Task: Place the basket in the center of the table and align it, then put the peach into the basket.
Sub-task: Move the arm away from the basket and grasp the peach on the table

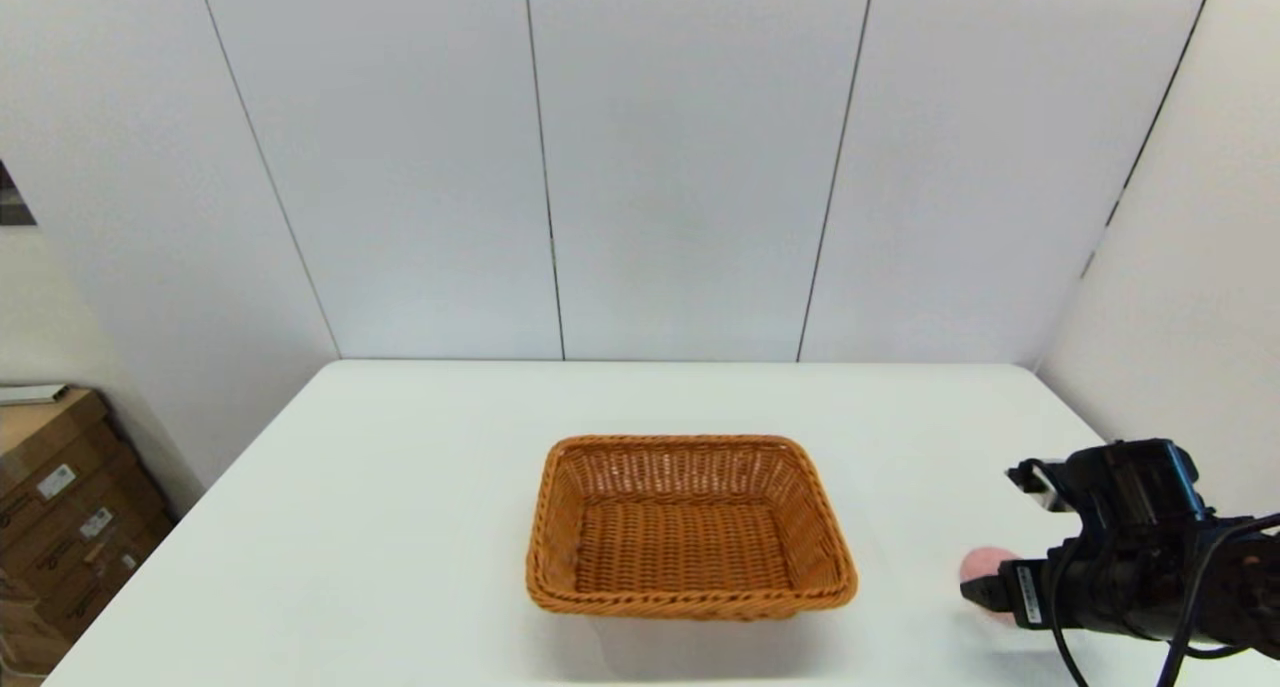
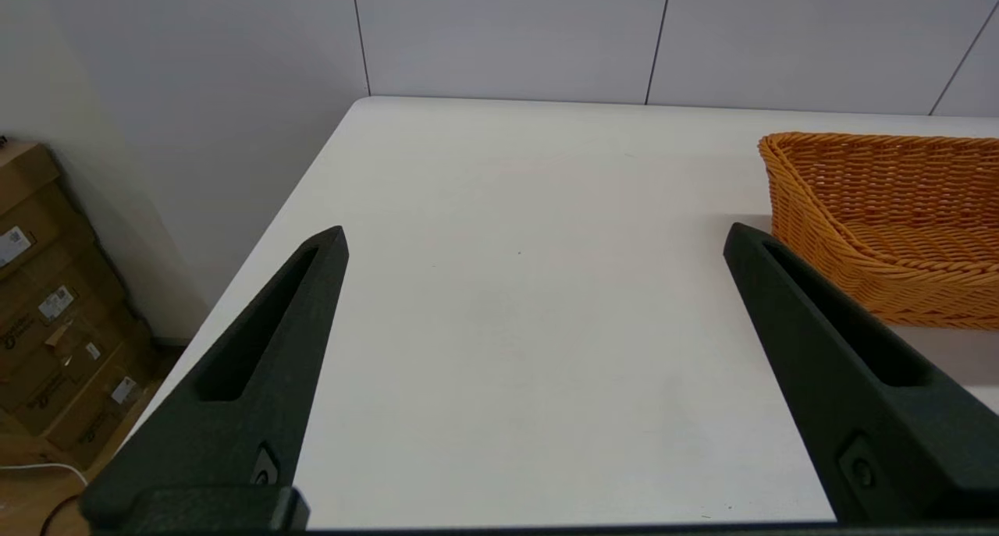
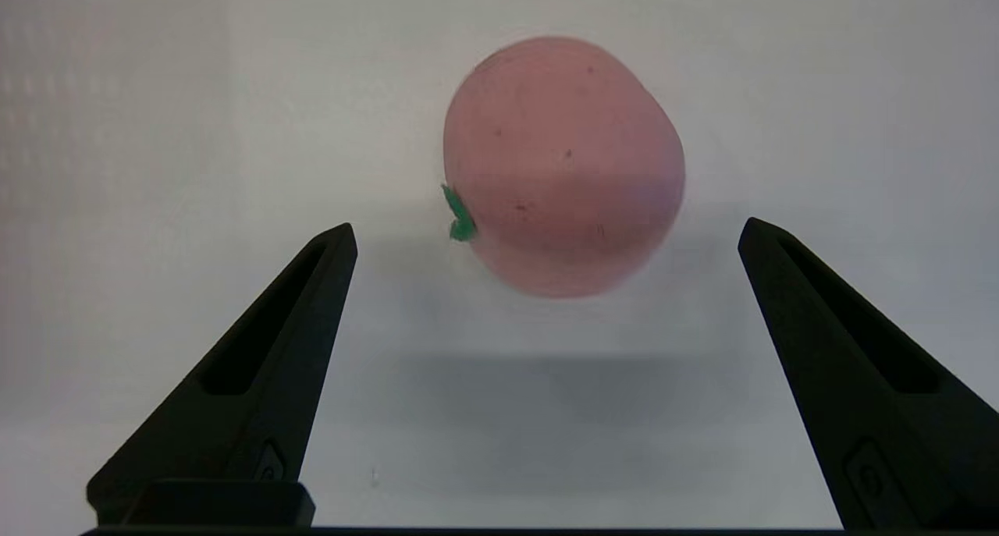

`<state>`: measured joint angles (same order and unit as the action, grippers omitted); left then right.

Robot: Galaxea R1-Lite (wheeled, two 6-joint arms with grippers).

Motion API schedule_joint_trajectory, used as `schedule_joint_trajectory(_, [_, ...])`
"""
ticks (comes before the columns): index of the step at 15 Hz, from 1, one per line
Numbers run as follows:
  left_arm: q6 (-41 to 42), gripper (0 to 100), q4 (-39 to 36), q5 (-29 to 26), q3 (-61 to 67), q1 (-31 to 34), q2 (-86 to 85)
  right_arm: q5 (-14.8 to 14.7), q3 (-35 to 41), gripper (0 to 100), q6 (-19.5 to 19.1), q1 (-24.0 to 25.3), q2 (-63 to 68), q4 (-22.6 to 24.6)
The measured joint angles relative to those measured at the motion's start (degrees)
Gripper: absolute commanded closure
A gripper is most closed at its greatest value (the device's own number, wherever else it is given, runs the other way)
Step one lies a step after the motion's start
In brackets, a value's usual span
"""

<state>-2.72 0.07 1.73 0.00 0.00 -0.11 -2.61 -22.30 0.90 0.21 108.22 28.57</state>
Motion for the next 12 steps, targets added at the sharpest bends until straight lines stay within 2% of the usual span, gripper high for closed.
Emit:
schedule_joint_trajectory(1, [0.02, 0, 0.00, -0.02, 0.00, 0.00, 0.00, 0.00, 0.00, 100, 0.35, -0.02, 0.82, 0.09])
schedule_joint_trajectory(6, [-0.06, 0, 0.02, 0.00, 0.00, 0.00, 0.01, 0.13, 0.24, 100, 1.10, -0.07, 2.34, 2.56])
schedule_joint_trajectory(12, [-0.45, 0, 0.02, 0.06, 0.00, 0.00, 0.04, -0.02, 0.26, 100, 1.13, 0.04, 2.01, 2.68])
